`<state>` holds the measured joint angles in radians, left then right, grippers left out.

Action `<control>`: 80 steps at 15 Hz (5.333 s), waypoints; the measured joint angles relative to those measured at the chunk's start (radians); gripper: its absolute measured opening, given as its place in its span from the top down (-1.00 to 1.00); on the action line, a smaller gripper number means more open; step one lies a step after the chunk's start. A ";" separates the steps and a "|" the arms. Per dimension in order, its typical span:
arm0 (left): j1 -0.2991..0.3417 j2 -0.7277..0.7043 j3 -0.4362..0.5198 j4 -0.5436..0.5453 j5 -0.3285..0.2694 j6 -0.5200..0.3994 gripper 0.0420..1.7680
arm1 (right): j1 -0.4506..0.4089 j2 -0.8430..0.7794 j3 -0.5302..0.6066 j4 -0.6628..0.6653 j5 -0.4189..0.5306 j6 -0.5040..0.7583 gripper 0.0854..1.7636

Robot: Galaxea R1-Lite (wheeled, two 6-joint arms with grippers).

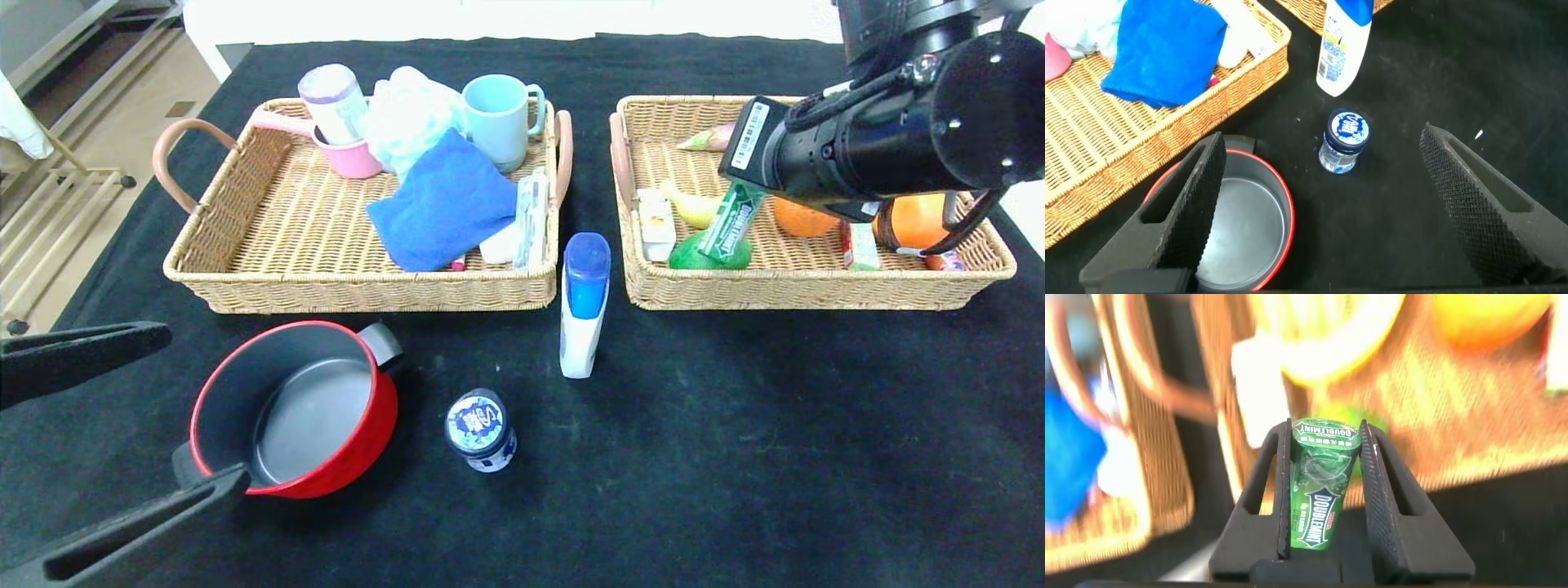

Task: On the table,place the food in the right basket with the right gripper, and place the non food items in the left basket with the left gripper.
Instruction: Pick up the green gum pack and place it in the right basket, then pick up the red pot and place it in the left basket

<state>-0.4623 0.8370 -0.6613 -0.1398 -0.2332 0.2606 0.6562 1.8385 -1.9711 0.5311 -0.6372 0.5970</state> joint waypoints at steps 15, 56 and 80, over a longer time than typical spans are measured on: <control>0.000 -0.005 -0.001 -0.001 0.000 0.000 -0.94 | -0.093 0.088 0.003 -0.345 0.013 -0.216 0.40; -0.002 -0.003 0.000 0.013 0.012 0.018 -0.94 | -0.079 -0.479 1.048 -0.708 0.750 -0.623 -0.91; 0.053 0.100 -0.169 0.316 0.244 -0.014 -0.94 | -0.219 -0.508 1.489 -1.332 1.039 -0.686 -0.92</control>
<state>-0.4089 0.9366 -0.8298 0.1764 0.0109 0.2462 0.4368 1.3306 -0.4826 -0.8013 0.4017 -0.0885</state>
